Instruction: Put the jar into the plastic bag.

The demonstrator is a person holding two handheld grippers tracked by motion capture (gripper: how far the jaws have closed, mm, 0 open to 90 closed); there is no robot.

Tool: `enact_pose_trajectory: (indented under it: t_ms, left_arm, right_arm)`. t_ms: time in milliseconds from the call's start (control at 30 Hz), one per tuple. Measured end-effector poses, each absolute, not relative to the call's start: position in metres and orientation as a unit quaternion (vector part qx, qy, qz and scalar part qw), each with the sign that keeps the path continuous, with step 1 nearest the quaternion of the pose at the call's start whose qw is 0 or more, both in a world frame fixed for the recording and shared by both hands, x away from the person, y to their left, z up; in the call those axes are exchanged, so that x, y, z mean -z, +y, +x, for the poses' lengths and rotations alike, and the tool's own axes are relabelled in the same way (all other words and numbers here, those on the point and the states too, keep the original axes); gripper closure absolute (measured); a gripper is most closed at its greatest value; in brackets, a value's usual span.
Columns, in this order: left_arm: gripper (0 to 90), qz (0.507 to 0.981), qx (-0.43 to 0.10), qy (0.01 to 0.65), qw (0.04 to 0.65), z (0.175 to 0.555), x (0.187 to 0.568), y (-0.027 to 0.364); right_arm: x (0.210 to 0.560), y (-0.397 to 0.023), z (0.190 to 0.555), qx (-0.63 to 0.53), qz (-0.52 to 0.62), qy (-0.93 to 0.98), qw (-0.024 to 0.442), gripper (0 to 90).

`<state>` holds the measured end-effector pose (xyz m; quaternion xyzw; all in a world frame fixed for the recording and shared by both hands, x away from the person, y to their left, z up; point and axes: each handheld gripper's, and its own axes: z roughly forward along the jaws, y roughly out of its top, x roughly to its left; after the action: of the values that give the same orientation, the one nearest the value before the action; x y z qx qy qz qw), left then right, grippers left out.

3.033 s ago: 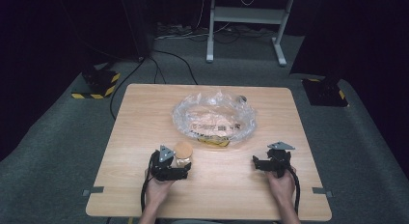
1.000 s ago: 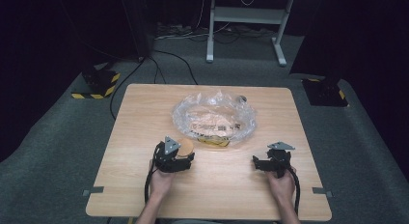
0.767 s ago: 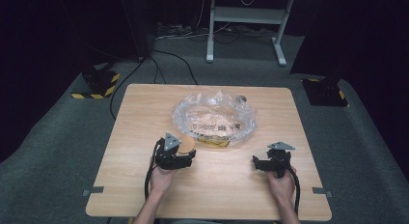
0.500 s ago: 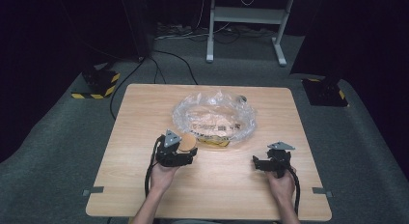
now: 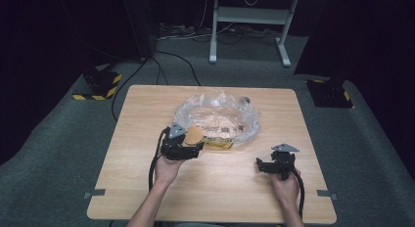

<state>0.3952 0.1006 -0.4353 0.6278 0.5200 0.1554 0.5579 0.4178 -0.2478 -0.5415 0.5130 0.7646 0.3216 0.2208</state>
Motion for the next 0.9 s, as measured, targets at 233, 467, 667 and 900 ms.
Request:
enact_pose_trajectory:
  t_ms: [233, 467, 667, 900]
  left_arm:
    - [25.7, 0.628, -0.151, 0.518, 0.561, 0.406, 0.428, 0.098]
    - [25.7, 0.631, -0.145, 0.517, 0.561, 0.420, 0.423, 0.091]
    - [25.7, 0.639, -0.148, 0.511, 0.556, 0.430, 0.418, 0.085]
    - [25.7, 0.638, -0.146, 0.510, 0.557, 0.439, 0.415, 0.080]
  right_arm:
    - [0.542, -0.248, 0.418, -0.322, 0.513, 0.765, 0.221, 5.4]
    - [0.542, -0.248, 0.418, -0.322, 0.513, 0.765, 0.221, 5.4]
    - [0.542, -0.248, 0.418, -0.321, 0.513, 0.765, 0.221, 5.4]
    - [0.542, -0.248, 0.418, -0.321, 0.513, 0.765, 0.221, 5.4]
